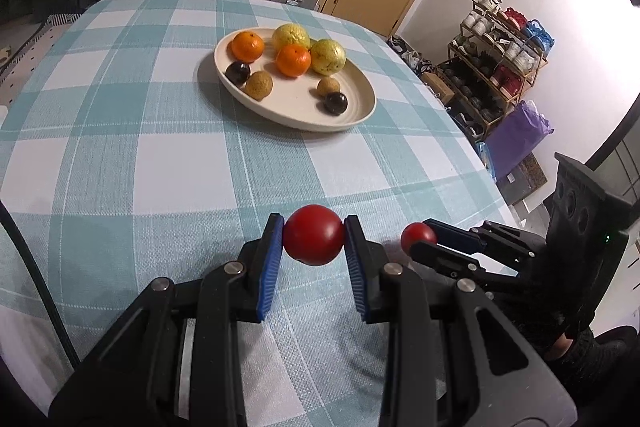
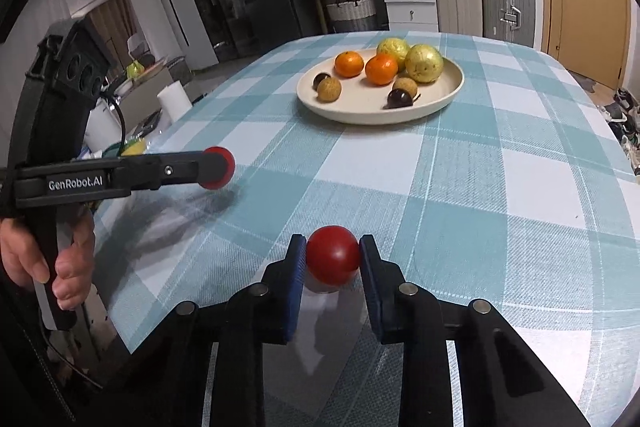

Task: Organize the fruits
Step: 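Carry both red tomatoes over the cream plate with both tools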

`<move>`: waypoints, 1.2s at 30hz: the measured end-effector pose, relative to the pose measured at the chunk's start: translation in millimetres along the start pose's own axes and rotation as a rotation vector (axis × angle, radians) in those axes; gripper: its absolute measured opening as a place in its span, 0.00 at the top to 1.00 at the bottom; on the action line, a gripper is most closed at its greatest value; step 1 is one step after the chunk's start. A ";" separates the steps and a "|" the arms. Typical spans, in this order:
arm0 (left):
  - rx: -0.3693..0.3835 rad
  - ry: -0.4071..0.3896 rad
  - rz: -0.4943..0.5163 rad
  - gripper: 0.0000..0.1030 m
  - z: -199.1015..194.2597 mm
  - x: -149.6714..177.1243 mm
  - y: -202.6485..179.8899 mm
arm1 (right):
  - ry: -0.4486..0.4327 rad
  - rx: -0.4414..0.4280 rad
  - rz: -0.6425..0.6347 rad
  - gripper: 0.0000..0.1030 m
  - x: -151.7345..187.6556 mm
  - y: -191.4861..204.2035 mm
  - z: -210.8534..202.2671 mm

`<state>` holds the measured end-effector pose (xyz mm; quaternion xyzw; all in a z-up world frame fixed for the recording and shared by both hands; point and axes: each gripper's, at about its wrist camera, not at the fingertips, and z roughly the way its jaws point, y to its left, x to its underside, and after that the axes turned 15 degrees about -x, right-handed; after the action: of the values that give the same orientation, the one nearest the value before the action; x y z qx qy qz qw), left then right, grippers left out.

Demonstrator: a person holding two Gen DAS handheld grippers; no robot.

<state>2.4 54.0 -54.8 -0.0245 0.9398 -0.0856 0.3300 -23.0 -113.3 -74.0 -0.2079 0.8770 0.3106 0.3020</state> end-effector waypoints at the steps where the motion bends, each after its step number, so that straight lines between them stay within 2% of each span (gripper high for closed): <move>1: 0.001 -0.005 0.001 0.73 -1.0 -2.0 -0.3 | -0.006 0.000 -0.001 0.73 -2.0 -0.3 -1.4; 7: 0.010 -0.020 -0.004 0.73 0.8 -20.0 -1.0 | -0.052 -0.019 0.003 0.73 -19.5 -6.6 -9.0; 16: 0.004 -0.048 0.009 0.73 11.5 -73.0 -11.6 | -0.103 -0.055 0.018 0.73 -52.9 -24.2 -8.5; 29: 0.000 -0.066 0.004 0.73 50.1 -129.2 -21.6 | -0.155 -0.065 -0.001 0.73 -110.4 -50.9 11.5; 36: 0.002 -0.029 -0.016 0.73 80.9 -142.2 -18.4 | -0.154 -0.065 -0.004 0.73 -133.2 -69.5 31.3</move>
<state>163.7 38.8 -26.0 -0.0328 0.9346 -0.0890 0.3427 125.3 -118.8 -35.0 -0.1947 0.8403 0.3533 0.3622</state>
